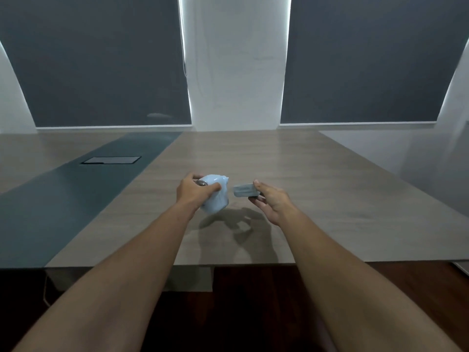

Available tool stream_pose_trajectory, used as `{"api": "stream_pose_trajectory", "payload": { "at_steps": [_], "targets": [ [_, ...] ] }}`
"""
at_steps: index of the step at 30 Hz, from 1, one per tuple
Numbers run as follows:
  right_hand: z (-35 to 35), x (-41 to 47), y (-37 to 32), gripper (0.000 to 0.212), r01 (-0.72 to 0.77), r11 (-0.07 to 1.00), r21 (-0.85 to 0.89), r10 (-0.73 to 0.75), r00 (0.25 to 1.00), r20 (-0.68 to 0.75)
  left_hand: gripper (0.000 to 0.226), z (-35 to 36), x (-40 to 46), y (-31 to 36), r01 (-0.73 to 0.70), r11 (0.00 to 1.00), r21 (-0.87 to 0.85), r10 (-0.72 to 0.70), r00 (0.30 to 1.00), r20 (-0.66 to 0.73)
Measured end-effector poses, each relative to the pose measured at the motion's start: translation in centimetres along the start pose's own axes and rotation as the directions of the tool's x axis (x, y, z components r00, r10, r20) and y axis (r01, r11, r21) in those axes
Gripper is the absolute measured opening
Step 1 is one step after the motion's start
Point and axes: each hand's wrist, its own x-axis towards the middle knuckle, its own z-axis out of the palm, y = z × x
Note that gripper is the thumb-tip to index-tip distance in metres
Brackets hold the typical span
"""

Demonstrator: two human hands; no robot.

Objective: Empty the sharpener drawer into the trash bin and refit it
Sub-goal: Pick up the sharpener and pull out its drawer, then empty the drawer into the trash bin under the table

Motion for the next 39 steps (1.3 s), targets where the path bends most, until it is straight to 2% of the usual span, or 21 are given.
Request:
{"api": "stream_pose_trajectory", "payload": {
  "at_steps": [9,13,15,17,20,25,28,31,35,38,39],
  "targets": [
    [-1.6,-0.6,-1.1,0.057,0.057,0.998,0.002,-0.057,0.998,-0.031,0.052,1.0,-0.6,-1.4,-0.05,0.989,0.14,0.042,0.997,0.058],
    [-2.4,-1.4,-2.0,0.053,0.091,0.996,-0.006,-0.091,0.995,-0.048,0.071,0.7,-0.8,-0.5,-0.048,0.963,0.264,0.029,0.997,0.075],
    [-2.7,-2.2,-2.6,0.046,0.107,0.994,-0.012,-0.107,0.993,-0.052,0.077,0.7,-1.2,0.7,-0.09,0.932,0.352,0.081,0.996,0.041],
    [-3.1,-3.4,-3.5,0.029,0.126,0.992,-0.022,-0.127,0.991,-0.049,0.071,1.0,-2.0,2.2,-0.174,0.905,0.388,0.178,0.984,0.026],
    [-4.2,-5.9,-5.1,0.014,0.171,0.985,-0.029,-0.172,0.984,-0.043,0.062,2.3,-3.5,4.7,-0.268,0.911,0.314,0.258,0.963,0.071],
    [-9.3,-10.8,-8.6,0.017,0.243,0.969,-0.038,-0.245,0.964,-0.104,0.042,7.6,-8.4,8.3,-0.354,0.929,0.111,0.331,0.926,0.181],
    [-13.8,-14.5,-10.5,0.011,0.278,0.959,-0.055,-0.283,0.947,-0.151,0.04,11.5,-12.3,9.3,-0.3,0.954,-0.025,0.293,0.904,0.313],
    [-18.7,-18.5,-11.8,0.005,0.293,0.952,-0.092,-0.306,0.929,-0.207,0.045,15.9,-16.1,9.3,-0.212,0.967,-0.141,0.254,0.847,0.466],
    [-25.6,-23.5,-12.4,0.006,0.281,0.95,-0.133,-0.309,0.908,-0.284,0.031,21.7,-22.5,8.5,-0.106,0.976,-0.189,0.208,0.702,0.681],
    [-30.6,-26.3,-11.1,0.029,0.212,0.966,-0.145,-0.25,0.905,-0.343,0.036,25.8,-25.6,6.1,-0.088,0.989,-0.117,0.146,0.606,0.782],
    [-32.4,-27.0,-10.5,0.031,0.177,0.972,-0.152,-0.222,0.904,-0.366,0.035,27.3,-26.5,4.9,-0.087,0.992,-0.09,0.123,0.581,0.804]
  ]
}}
